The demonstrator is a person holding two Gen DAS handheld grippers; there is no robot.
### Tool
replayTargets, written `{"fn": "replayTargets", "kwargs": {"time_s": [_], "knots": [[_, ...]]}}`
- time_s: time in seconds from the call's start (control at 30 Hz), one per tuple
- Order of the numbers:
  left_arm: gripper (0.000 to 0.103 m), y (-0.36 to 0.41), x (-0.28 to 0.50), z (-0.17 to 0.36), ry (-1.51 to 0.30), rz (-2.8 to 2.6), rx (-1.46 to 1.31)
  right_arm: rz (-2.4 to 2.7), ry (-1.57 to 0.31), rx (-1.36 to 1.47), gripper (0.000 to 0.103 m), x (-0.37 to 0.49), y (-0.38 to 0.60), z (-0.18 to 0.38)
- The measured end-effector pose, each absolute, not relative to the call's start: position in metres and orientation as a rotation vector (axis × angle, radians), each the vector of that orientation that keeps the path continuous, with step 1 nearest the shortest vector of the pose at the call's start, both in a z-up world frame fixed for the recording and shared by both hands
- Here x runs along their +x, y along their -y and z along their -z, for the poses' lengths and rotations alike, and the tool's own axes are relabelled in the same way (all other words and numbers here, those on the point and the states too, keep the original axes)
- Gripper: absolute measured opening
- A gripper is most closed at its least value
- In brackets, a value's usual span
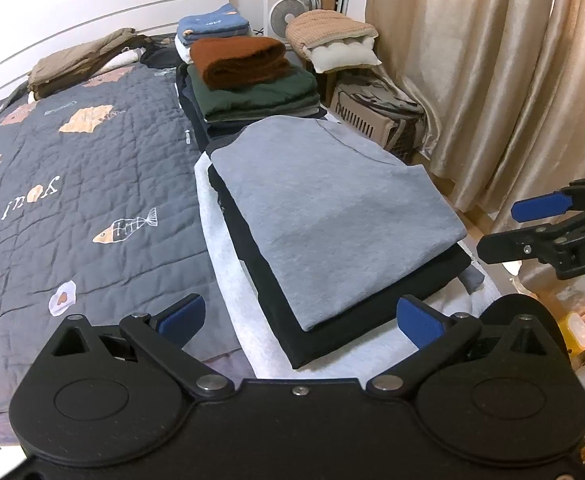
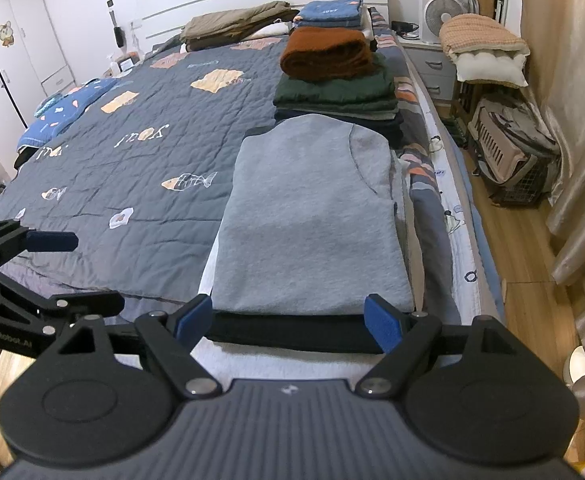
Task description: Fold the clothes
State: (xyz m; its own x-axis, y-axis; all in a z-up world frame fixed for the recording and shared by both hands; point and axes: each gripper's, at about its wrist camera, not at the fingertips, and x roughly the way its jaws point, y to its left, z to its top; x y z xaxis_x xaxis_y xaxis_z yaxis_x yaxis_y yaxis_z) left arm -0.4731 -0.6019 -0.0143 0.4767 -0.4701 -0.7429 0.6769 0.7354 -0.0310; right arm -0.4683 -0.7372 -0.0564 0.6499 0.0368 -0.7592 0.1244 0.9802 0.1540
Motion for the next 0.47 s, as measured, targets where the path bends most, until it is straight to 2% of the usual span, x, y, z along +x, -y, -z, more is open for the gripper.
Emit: {"fn": "replayTargets", "kwargs": {"time_s": [0.47], "knots": [[0.103,0.6012,-0.4745,0.0136,-0.786,0.723,0.281,0.045,-0.877,0.199,0.082,-0.4679,0.7349,0.0602]]}}
